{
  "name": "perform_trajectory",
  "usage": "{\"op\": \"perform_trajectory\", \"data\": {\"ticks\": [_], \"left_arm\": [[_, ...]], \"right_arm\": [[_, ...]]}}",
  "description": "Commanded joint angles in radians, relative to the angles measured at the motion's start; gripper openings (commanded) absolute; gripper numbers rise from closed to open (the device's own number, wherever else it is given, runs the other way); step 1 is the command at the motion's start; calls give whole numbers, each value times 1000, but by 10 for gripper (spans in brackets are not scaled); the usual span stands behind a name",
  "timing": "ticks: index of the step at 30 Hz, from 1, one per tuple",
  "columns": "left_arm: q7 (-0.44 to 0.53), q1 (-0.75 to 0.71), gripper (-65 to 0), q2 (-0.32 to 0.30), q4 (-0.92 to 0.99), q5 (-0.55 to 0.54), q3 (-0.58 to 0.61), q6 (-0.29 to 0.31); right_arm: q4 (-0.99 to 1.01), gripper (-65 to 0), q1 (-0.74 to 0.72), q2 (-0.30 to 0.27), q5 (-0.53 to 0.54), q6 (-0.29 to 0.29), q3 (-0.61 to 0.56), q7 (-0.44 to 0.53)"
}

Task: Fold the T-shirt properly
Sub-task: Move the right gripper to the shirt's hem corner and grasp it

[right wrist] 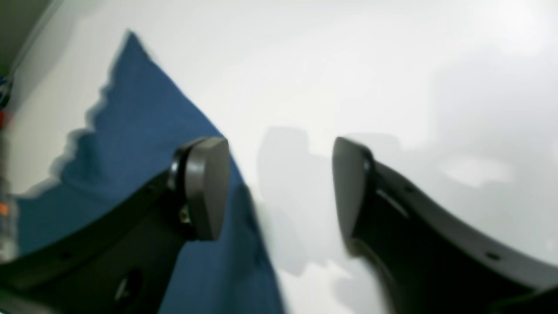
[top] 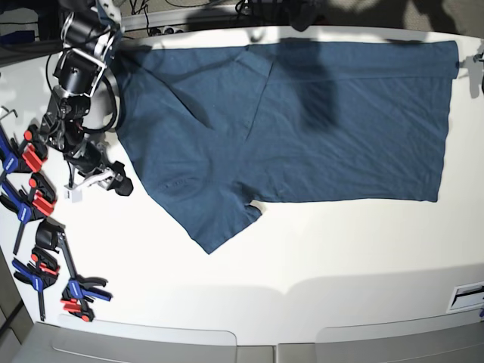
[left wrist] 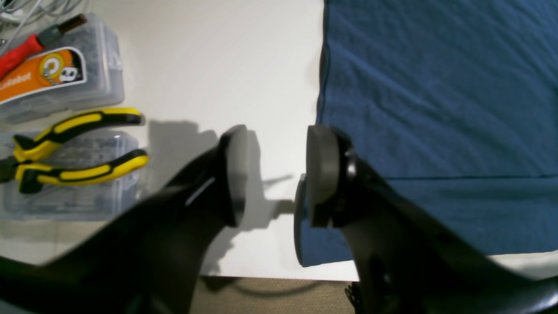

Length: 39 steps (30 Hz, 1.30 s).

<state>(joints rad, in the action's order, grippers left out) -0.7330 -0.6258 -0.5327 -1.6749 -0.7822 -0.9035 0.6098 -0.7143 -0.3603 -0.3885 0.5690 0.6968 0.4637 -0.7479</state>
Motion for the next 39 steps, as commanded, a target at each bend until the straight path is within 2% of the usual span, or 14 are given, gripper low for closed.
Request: {"op": "perform_trajectory", "data": {"ticks": [1, 5, 10, 16, 18, 21, 24, 30, 34, 39], "left_arm": [[24, -6, -444, -21, -14, -18, -12, 0], [24, -6, -444, -13, -13, -17, -12, 0], [24, -6, -444, -13, -13, -16, -12, 0], [23, -6, -442, -13, -14, -16, -12, 0], [24, -6, -416, -13, -14, -16, -12, 0], [30, -5, -378, -14, -14, -32, -12, 0], [30, 6, -378, -14, -13, -76, -9, 3], [27, 121, -378, -15, -13, -43, 52, -1], [28, 230, -378, -35, 13, 21, 170, -70], [53, 428, -378, -79, 198, 87, 343, -106]], "right_arm": [[26, -296, -38, -14, -3, 1, -1, -6], [90, -296, -54, 4, 10, 1, -34, -21], [90, -296, -54, 14, 103, 1, -147, -110], [90, -317, -54, 14, 116, 1, -224, -115], [90, -415, -54, 13, 116, 1, -224, -115], [90, -650, -54, 12, 116, 1, -224, -113], [89, -650, -55, 12, 116, 1, -224, -113], [89, -650, -55, 12, 116, 1, -224, -109], [89, -650, -55, 12, 116, 1, -224, -109], [89, -650, -54, 12, 116, 1, -224, -109]]}}
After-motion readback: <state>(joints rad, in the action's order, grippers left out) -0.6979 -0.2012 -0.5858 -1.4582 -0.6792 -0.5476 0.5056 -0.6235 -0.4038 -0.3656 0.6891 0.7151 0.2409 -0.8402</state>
